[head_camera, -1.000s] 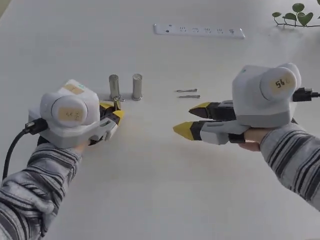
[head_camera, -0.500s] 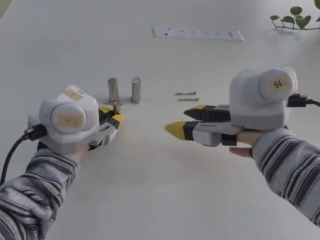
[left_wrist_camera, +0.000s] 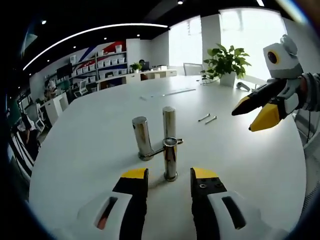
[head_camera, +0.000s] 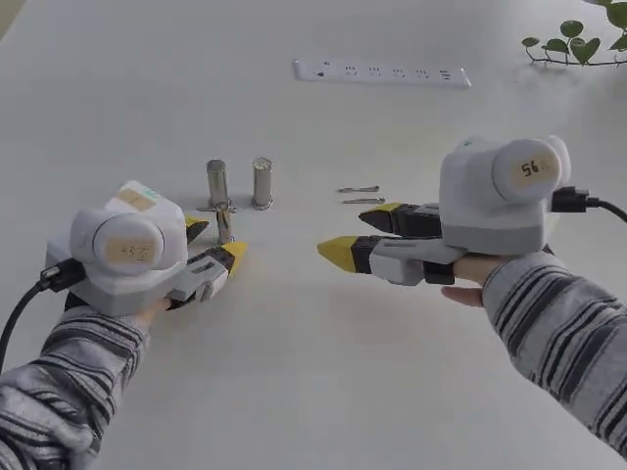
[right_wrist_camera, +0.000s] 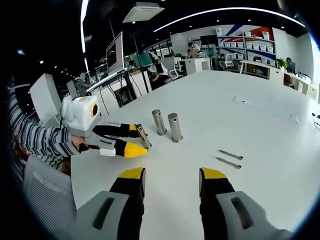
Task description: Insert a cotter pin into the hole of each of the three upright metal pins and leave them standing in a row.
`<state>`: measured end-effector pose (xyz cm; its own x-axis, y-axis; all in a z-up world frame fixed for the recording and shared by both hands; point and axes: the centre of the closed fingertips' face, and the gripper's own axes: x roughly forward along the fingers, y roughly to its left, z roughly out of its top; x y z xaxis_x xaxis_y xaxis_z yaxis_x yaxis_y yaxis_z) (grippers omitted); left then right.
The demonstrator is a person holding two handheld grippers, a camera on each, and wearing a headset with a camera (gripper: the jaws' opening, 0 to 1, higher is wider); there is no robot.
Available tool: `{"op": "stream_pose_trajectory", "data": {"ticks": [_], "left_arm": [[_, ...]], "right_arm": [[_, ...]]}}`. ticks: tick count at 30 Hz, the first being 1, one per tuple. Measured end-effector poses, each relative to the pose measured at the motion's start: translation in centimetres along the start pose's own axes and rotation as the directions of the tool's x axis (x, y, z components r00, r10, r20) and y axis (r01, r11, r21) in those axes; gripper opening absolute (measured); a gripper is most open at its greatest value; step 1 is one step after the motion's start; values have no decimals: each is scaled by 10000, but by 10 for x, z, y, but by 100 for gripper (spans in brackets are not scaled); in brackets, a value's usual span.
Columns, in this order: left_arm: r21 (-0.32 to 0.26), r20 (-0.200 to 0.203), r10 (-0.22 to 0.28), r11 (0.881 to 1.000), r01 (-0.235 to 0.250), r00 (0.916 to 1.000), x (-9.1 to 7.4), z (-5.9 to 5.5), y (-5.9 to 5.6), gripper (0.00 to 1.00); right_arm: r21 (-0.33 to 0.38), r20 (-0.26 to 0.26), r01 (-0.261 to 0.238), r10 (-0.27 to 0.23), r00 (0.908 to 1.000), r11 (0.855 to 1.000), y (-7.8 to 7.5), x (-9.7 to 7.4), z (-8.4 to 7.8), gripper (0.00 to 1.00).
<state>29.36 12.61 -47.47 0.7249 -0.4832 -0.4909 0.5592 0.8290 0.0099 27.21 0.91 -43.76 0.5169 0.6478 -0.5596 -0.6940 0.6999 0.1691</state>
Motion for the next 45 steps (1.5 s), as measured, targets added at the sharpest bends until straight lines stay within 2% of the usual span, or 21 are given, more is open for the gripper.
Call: {"op": "stream_pose_trajectory", "data": {"ticks": [5,10,17,20,28,31,32,33,35,39,42,45], "left_arm": [[-404,220,-54,9992,63,9997,-15,5,0,42],[-487,314,-204,9986,219,9993,-33,9,-6,49],[-609,579,-336,9975,372,9978,-50,16,-13,60],[-826,706,-442,9953,500,9965,-55,20,-17,65],[-705,993,-517,9958,589,9937,-65,30,-24,79],[-814,1074,-545,9947,634,9927,-67,32,-26,84],[-969,1268,-526,9932,652,9905,-68,34,-27,85],[-983,1283,-521,9930,650,9904,-68,35,-27,86],[-968,1256,-484,9934,608,9909,-68,34,-27,87],[-769,1141,-502,9953,592,9922,-69,33,-28,91],[-631,1077,-505,9963,575,9929,-70,31,-29,94],[-631,1010,-343,9972,408,9943,-71,30,-30,96]], "right_arm": [[-158,243,28,-24,9997,9999,-5,10,11,39],[-482,418,51,-31,9991,9988,-5,23,22,36],[-664,1021,-104,172,9946,9977,-1,48,50,33],[-585,1233,-107,179,9922,9982,-7,59,58,31],[-532,1401,-160,233,9899,9985,-12,82,62,26],[-526,1426,-232,305,9893,9983,-8,89,63,23],[-485,1475,-281,350,9884,9984,-6,91,64,23],[-496,1459,-285,355,9887,9984,-5,93,64,22],[-621,1348,-218,301,9904,9978,-5,97,63,21],[-675,1463,-194,291,9888,9975,-4,100,66,15],[-764,1286,-215,312,9912,9968,-1,104,65,13],[-881,1314,-67,183,9912,9961,-3,104,65,10]]}}
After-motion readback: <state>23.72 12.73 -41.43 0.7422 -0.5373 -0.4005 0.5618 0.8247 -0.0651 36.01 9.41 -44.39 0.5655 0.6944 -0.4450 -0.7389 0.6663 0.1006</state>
